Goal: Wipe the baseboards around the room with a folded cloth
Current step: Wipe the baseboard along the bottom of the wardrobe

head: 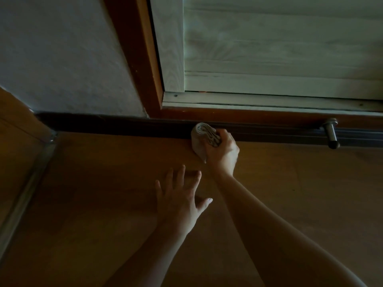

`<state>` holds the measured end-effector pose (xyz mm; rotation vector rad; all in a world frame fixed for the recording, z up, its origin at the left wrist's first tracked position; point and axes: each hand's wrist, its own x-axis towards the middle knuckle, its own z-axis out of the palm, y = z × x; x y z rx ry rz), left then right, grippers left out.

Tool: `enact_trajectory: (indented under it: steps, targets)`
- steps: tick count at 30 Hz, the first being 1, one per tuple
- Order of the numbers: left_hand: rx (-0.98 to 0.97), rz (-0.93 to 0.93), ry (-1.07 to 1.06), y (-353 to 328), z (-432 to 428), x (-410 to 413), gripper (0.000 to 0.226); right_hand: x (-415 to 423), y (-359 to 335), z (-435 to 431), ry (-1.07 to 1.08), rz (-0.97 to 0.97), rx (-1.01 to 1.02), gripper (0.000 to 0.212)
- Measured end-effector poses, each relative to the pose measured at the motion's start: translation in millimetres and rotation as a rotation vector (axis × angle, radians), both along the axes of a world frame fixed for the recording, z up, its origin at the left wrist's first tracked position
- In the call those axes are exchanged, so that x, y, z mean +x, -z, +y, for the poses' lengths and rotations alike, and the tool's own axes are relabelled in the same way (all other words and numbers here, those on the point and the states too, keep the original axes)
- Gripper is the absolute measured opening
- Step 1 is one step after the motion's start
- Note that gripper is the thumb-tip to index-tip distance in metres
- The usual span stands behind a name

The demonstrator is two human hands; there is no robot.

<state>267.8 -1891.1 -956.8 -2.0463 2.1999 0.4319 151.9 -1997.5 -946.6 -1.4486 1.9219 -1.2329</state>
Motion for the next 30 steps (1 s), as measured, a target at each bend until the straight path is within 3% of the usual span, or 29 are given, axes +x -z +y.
enact_trajectory:
  steps: [9, 14, 20, 24, 30]
  targets:
    - [-0.001, 0.018, 0.094, 2.2, -12.4, -25.2, 0.082, -110.4, -1.6, 7.4, 0.223, 0.027, 0.042, 0.022]
    - [-0.021, 0.022, 0.044, 6.7, -9.6, -32.5, 0.087, -140.6, -3.3, 9.0, 0.356, -0.082, 0.098, 0.023]
    - [-0.062, 0.007, 0.024, 16.2, -9.7, -34.9, 0.081, -135.1, -4.4, 5.4, 0.232, -0.025, 0.116, 0.021]
    - [-0.085, 0.005, 0.031, 23.7, -8.2, -32.8, 0.079, -145.4, -3.1, 8.0, 0.329, -0.074, 0.125, 0.022]
    - [-0.066, 0.02, 0.042, 21.3, -9.0, -32.4, 0.081, -136.9, -6.5, 5.7, 0.252, -0.041, 0.145, 0.026]
